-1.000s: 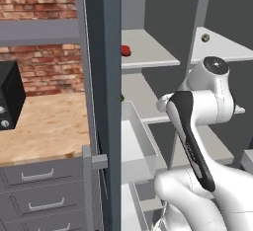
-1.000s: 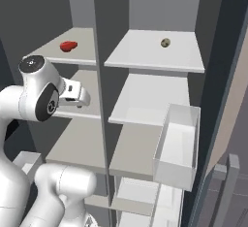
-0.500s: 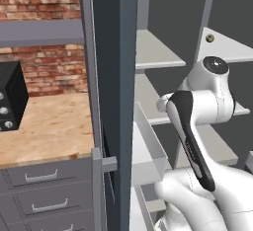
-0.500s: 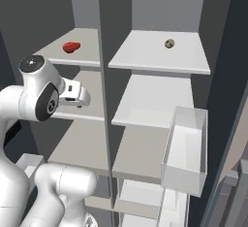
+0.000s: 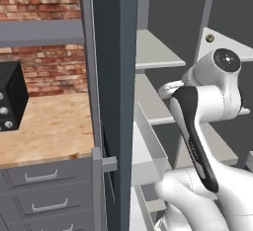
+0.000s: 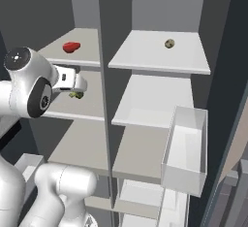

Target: Pick up the frozen steak from the freezer, place it on any shelf in the fridge, and close the fridge and freezer doors when done.

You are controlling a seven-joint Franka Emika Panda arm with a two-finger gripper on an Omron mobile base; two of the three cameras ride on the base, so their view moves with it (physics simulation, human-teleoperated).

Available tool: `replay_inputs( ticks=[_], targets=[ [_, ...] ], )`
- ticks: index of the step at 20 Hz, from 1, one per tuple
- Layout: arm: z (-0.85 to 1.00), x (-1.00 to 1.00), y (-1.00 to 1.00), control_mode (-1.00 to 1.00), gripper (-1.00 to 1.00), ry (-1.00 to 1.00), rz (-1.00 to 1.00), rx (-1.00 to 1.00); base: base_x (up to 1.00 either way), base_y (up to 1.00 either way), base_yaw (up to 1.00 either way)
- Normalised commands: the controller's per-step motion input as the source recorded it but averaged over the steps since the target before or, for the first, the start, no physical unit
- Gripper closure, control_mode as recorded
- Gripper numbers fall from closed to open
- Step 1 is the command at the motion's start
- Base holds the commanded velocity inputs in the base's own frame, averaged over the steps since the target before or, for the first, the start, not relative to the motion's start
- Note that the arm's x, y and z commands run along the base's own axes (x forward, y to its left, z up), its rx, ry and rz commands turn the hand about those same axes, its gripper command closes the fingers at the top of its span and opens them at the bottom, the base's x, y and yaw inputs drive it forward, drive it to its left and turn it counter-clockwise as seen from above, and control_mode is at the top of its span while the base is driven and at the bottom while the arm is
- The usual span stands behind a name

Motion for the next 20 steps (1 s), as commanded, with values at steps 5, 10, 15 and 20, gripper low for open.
replay_inputs(
  ticks=[5, 10, 15, 20],
  targets=[
    [0.88, 0.05, 0.05, -1.0, -1.0, -0.16, 0.0, -0.02, 0.0, 0.0, 0.0],
    [0.93, 0.32, 0.29, -1.0, -1.0, -0.03, 0.0, -0.04, 0.0, 0.0, 0.0],
    [0.37, 0.41, 0.32, -1.0, -1.0, 0.0, 0.0, 0.0, 0.0, 0.0, 0.0],
    [-0.28, 0.49, 0.2, -1.0, -1.0, 0.02, 0.0, 0.0, 0.0, 0.0, 0.0]
  ],
)
